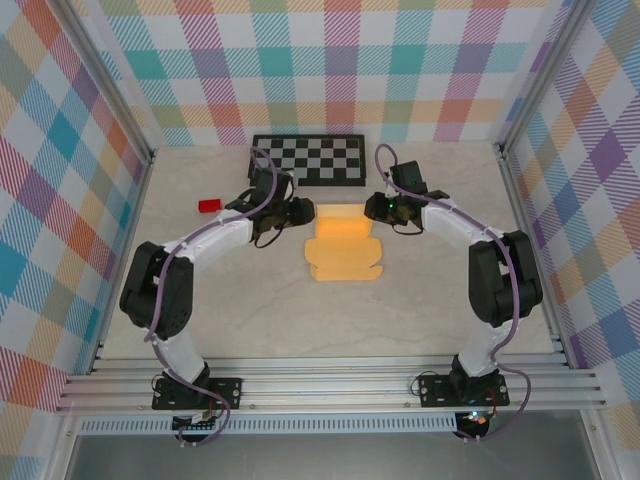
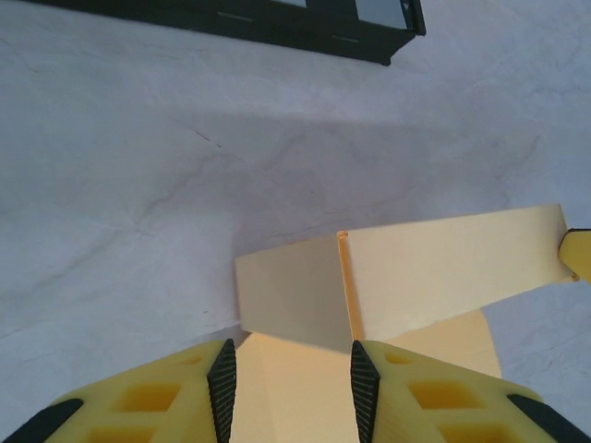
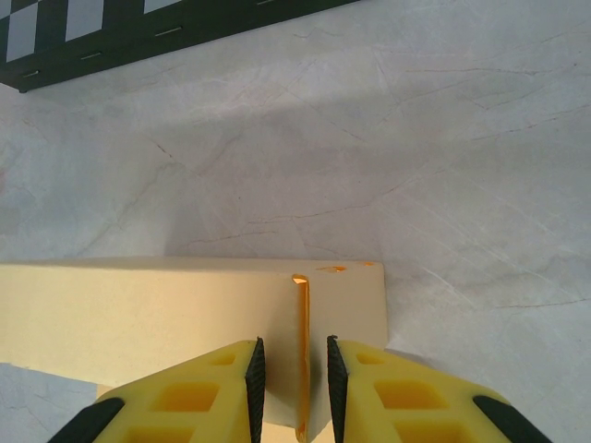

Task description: Fold the paper box

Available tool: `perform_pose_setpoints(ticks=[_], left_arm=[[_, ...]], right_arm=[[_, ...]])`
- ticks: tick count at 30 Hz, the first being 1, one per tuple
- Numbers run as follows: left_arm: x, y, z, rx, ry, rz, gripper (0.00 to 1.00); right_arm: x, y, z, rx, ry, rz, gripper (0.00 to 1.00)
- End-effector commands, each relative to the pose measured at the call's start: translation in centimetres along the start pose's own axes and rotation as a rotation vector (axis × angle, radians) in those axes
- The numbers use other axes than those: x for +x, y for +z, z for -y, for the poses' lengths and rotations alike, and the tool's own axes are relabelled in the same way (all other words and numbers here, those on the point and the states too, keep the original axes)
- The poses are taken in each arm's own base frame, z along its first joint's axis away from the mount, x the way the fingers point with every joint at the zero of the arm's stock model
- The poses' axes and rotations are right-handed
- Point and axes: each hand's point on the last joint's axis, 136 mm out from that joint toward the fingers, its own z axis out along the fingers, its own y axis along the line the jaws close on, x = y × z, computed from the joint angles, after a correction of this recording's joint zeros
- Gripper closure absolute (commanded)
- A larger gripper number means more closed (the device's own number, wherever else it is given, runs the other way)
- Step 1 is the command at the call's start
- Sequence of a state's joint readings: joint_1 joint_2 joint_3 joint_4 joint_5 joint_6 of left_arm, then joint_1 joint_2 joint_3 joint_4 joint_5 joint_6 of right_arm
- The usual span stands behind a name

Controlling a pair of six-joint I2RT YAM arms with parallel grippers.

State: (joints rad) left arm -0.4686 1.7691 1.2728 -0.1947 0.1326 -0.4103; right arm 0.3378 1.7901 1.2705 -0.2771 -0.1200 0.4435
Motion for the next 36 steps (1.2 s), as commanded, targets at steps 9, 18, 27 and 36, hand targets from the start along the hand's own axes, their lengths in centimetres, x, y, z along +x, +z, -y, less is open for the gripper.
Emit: perform_pose_setpoints(ticks=[9,18,27,36], left_arm=[[-1.1,2.4,2.6,0.131,-0.119,0.033,0.57],[0.3,4.2,4.0,0.132,-0.113,-0.016,0.69],[0.7,4.4,3.9,0.083,-0.153,0.009,0.91],[-0.2,0.9,1.6,0.03,0.11,-0.022,0.73]], right_arm=[[1.9,0.2,1.4,0.048,-0.012,-0.06,0.74],[1.9,0.5,1.3,0.04,-0.014,-0.066,0.74],[2.0,0.7,1.0,0.027,-0.011,-0.075,0.76],[2.0,0.5,1.6,0.067,-0.045,-0.088,0.75]])
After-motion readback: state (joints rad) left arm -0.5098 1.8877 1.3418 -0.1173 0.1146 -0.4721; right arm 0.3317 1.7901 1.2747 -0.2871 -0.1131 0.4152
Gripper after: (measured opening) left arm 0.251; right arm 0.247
